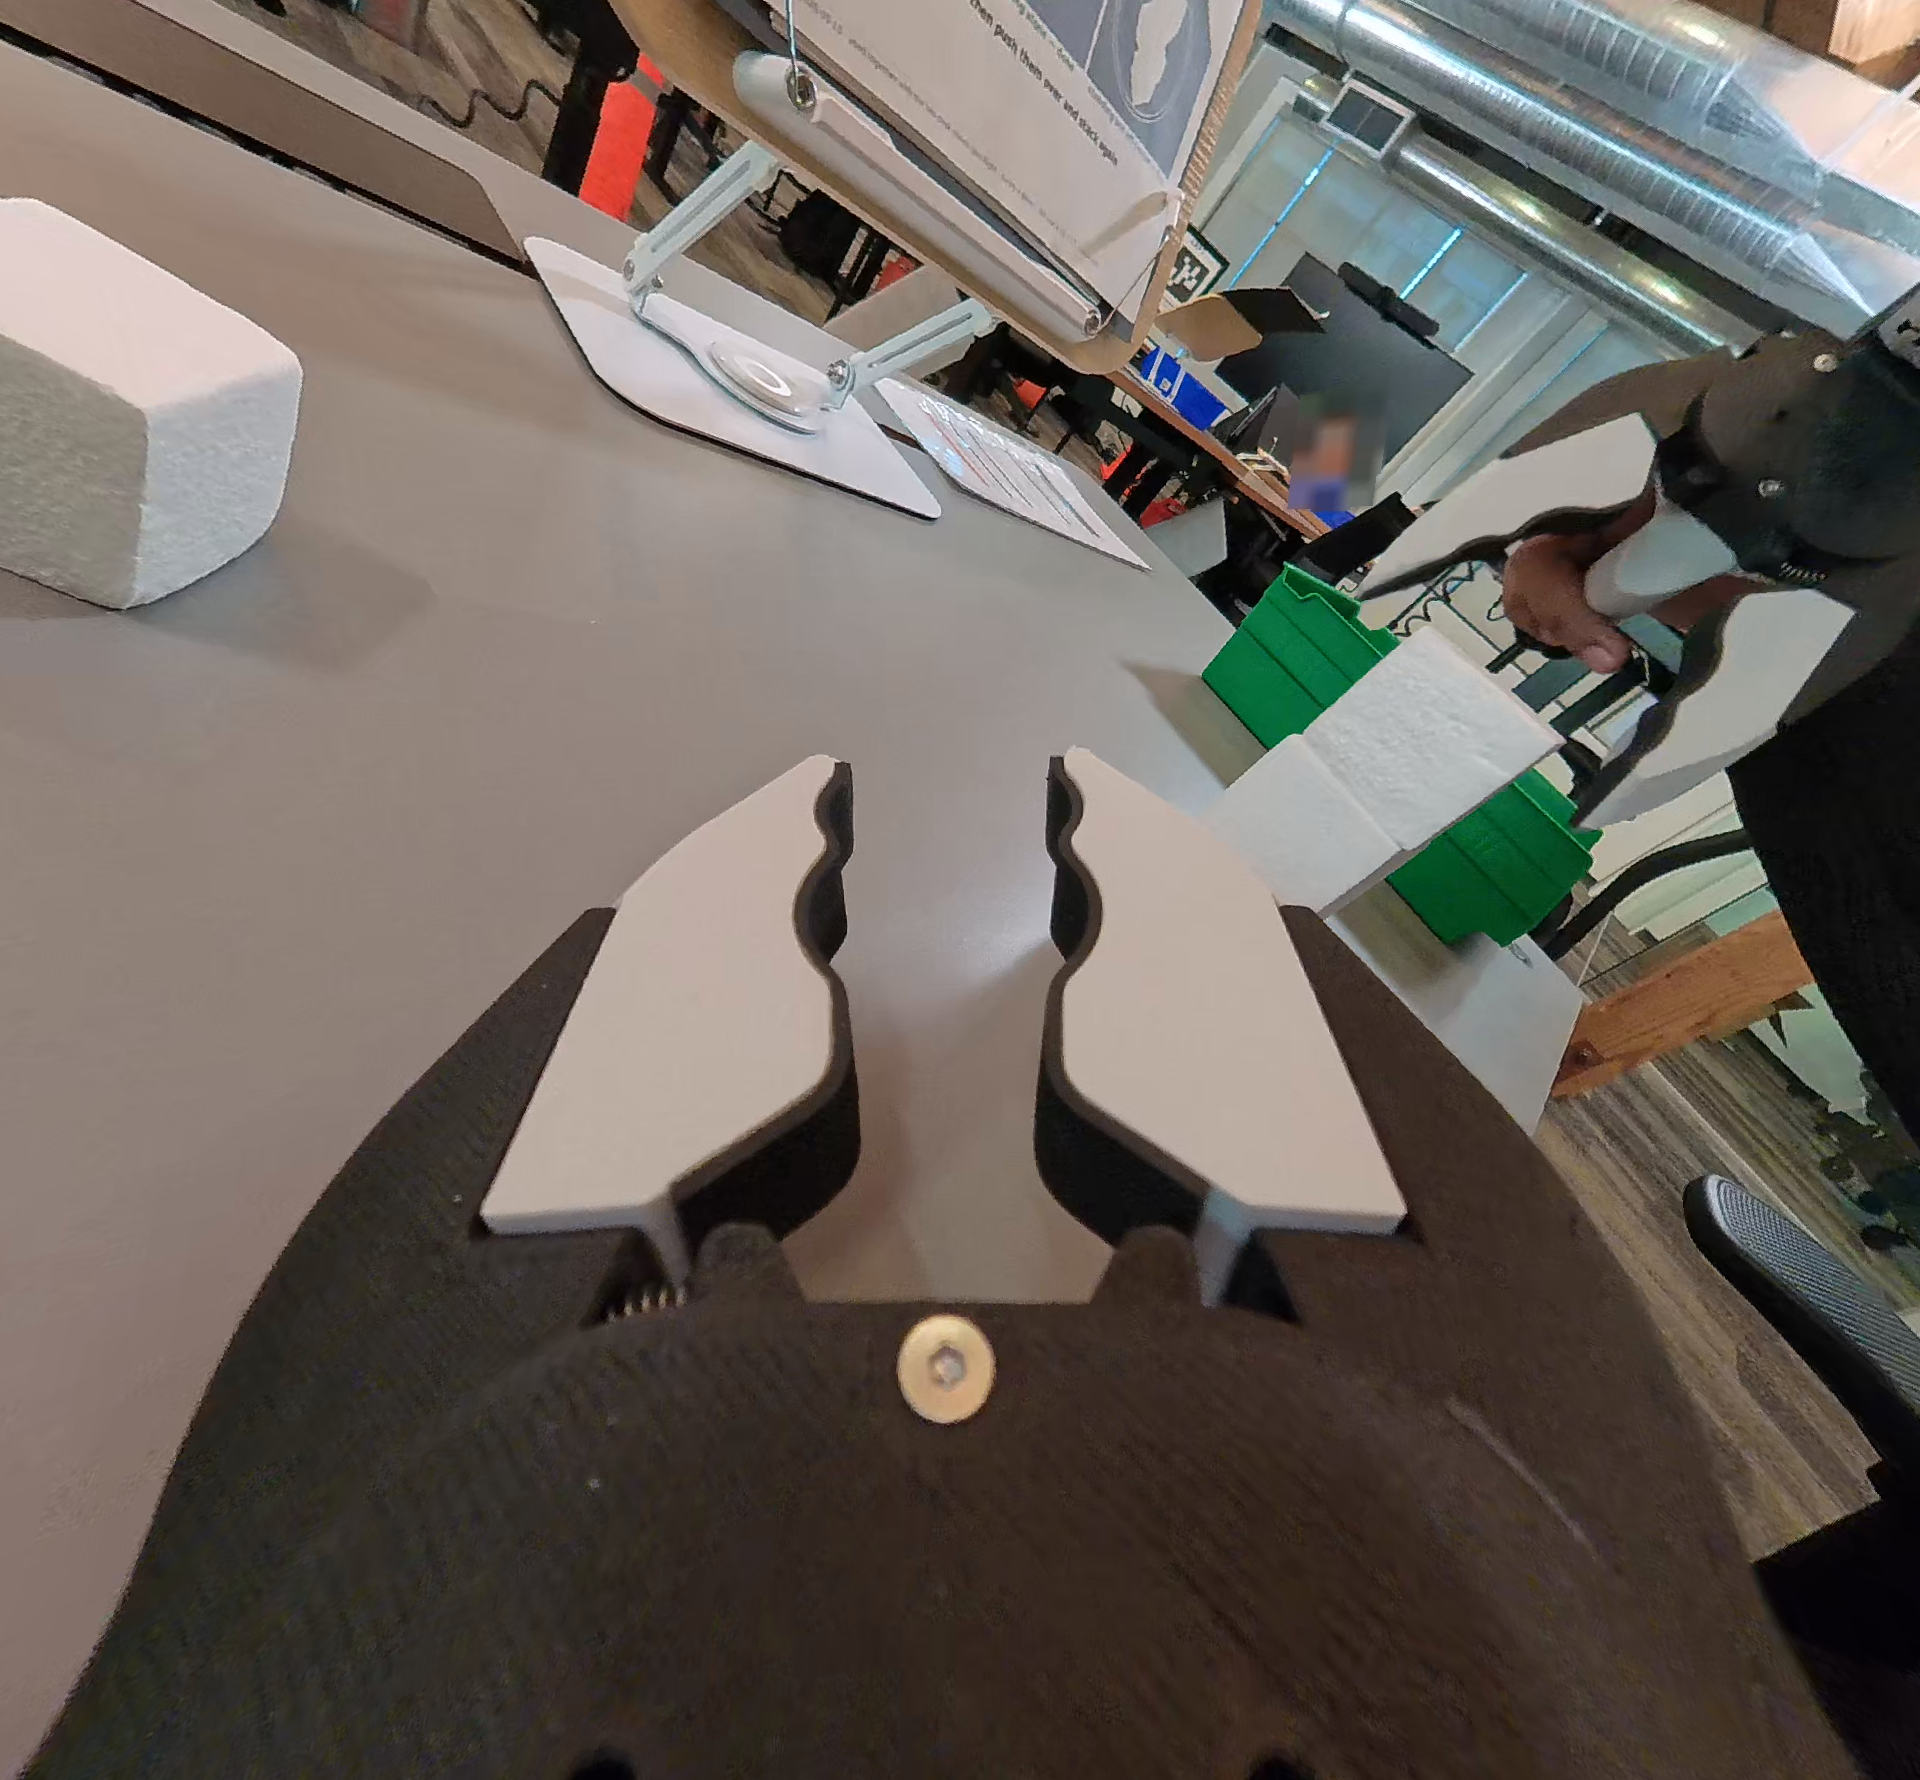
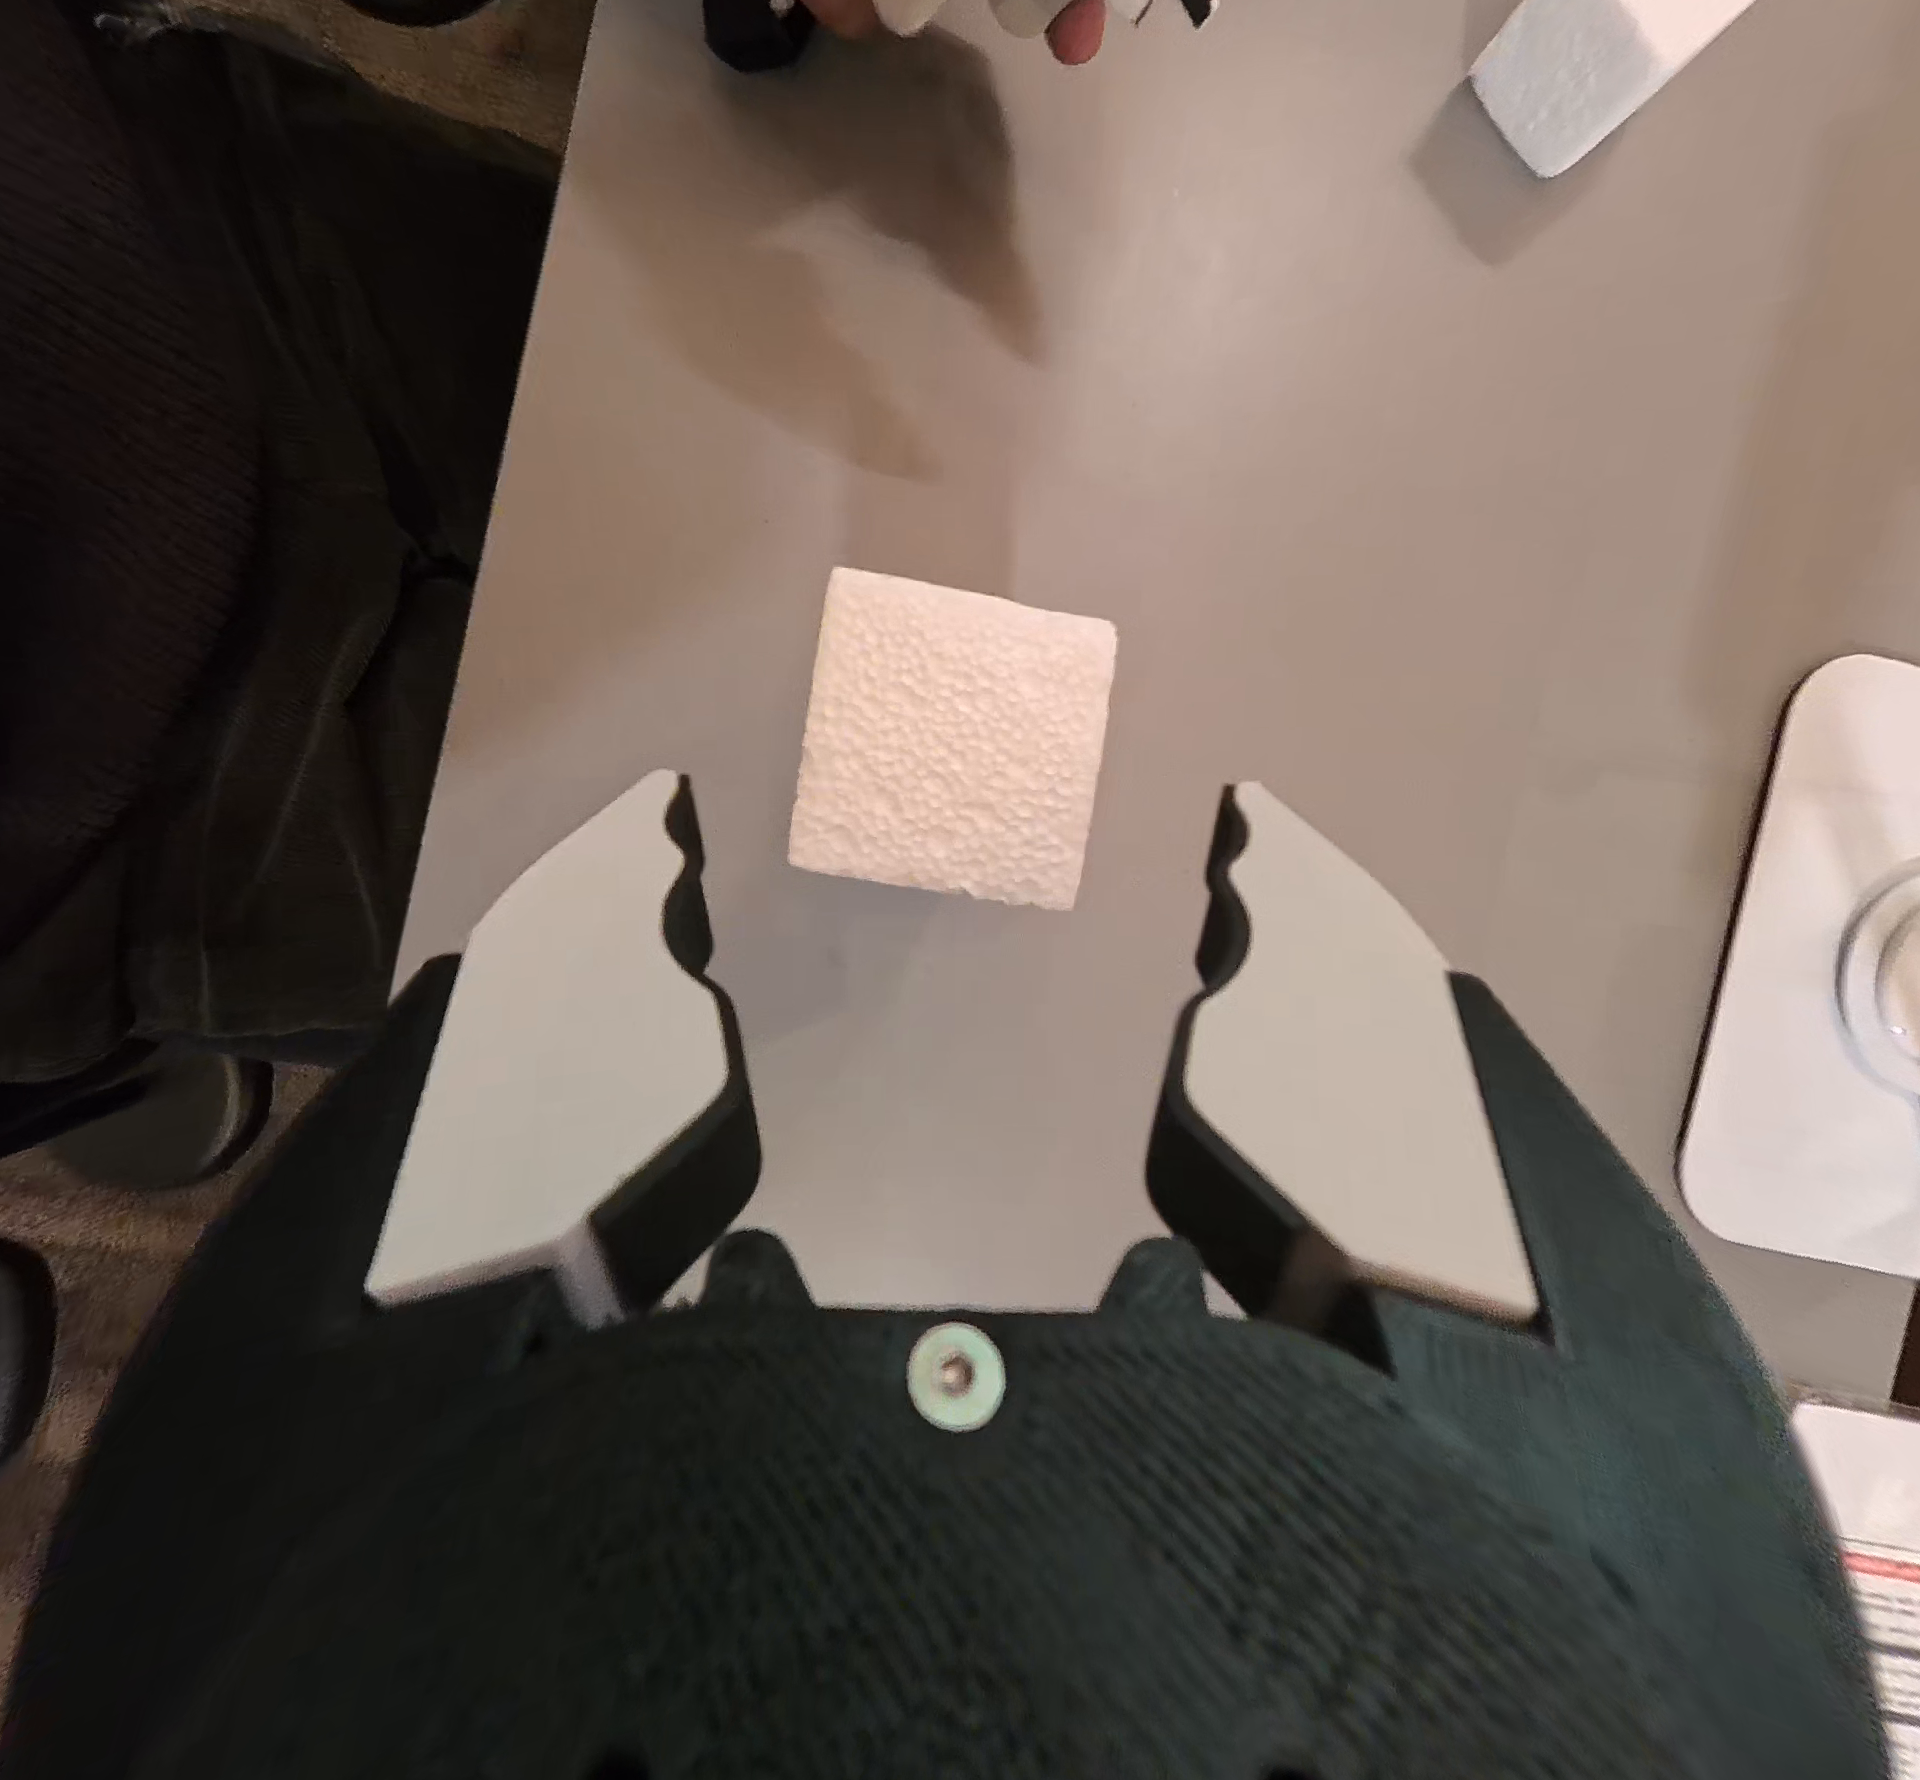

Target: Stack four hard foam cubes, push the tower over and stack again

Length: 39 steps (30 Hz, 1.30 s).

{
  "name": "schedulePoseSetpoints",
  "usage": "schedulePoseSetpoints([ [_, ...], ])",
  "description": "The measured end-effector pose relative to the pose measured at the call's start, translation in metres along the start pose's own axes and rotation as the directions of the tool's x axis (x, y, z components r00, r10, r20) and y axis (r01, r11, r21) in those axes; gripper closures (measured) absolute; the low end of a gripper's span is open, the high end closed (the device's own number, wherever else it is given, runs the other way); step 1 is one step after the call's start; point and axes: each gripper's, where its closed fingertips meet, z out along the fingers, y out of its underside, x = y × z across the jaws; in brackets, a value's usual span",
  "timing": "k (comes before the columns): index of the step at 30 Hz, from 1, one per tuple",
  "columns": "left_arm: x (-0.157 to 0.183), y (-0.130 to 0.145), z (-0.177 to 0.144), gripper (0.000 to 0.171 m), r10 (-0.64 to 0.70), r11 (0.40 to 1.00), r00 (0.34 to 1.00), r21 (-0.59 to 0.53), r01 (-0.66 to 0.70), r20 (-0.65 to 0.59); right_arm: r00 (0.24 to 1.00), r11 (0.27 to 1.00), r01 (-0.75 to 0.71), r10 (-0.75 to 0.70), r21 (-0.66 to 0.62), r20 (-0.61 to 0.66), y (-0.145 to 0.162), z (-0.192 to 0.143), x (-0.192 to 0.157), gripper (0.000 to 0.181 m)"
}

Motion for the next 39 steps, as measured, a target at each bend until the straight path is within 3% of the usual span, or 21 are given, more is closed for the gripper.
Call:
schedulePoseSetpoints([
  [5,-0.002,-0.003,-0.001,0.136,0.003,1.0,1.0,0.016,-0.003,0.014,0.998,0.979,-0.059,0.065,0.193,-0.025,-0.032,-0.024,0.014,0.085],
  [8,-0.01,-0.01,-0.002,0.135,0.022,0.998,0.998,0.05,-0.025,0.067,0.98,0.926,-0.059,0.124,0.373,-0.155,-0.064,-0.042,0.06,0.088],
  [11,-0.024,-0.026,-0.01,0.133,0.037,0.99,0.983,0.128,-0.06,0.179,0.885,0.908,-0.103,0.269,0.405,-0.379,-0.083,-0.039,0.137,0.098],
  [12,-0.029,-0.032,-0.014,0.132,0.036,0.985,0.976,0.159,-0.071,0.217,0.813,0.912,-0.159,0.338,0.378,-0.474,-0.082,-0.033,0.165,0.106],
  [13,-0.034,-0.037,-0.018,0.132,0.034,0.98,0.967,0.182,-0.083,0.253,0.729,0.907,-0.225,0.399,0.356,-0.556,-0.083,-0.027,0.189,0.099],
  [14,-0.038,-0.042,-0.022,0.132,0.036,0.976,0.958,0.196,-0.095,0.285,0.691,0.897,-0.269,0.433,0.351,-0.578,-0.092,-0.013,0.202,0.095],
  [19,-0.041,-0.055,-0.032,0.132,0.054,0.963,0.941,0.231,-0.138,0.334,0.806,0.912,-0.332,0.408,0.242,-0.429,-0.165,0.096,0.205,0.097],
  [23,-0.034,-0.054,-0.029,0.133,0.054,0.97,0.953,0.21,-0.12,0.298,0.783,0.887,-0.441,0.455,0.137,-0.425,-0.177,0.161,0.22,0.084],
  [26,-0.023,-0.056,-0.025,0.133,0.1,0.968,0.957,0.195,-0.157,0.273,0.775,0.869,-0.492,0.462,0.047,-0.432,-0.164,0.198,0.227,0.082],
  [28,-0.018,-0.056,-0.024,0.133,0.137,0.964,0.954,0.187,-0.191,0.268,0.79,0.847,-0.529,0.469,-0.054,-0.395,-0.147,0.218,0.221,0.095],
  [29,-0.017,-0.056,-0.024,0.134,0.147,0.963,0.953,0.181,-0.199,0.265,0.801,0.832,-0.548,0.492,-0.089,-0.341,-0.144,0.225,0.215,0.118],
  [30,-0.018,-0.054,-0.022,0.135,0.151,0.966,0.952,0.166,-0.2,0.266,0.804,0.821,-0.564,0.523,-0.086,-0.281,-0.148,0.226,0.21,0.126],
  [33,-0.021,-0.049,-0.019,0.137,0.153,0.973,0.953,0.131,-0.192,0.261,0.806,0.828,-0.56,0.552,0.025,-0.217,-0.177,0.194,0.214,0.127],
  [36,-0.021,-0.051,-0.02,0.137,0.138,0.973,0.957,0.147,-0.179,0.254,0.826,0.846,-0.49,0.528,0.211,-0.199,-0.21,0.124,0.211,0.127],
  [39,-0.022,-0.047,-0.018,0.137,0.137,0.976,0.959,0.134,-0.174,0.249,0.88,0.894,-0.38,0.428,0.236,-0.205,-0.208,0.051,0.18,0.127],
])
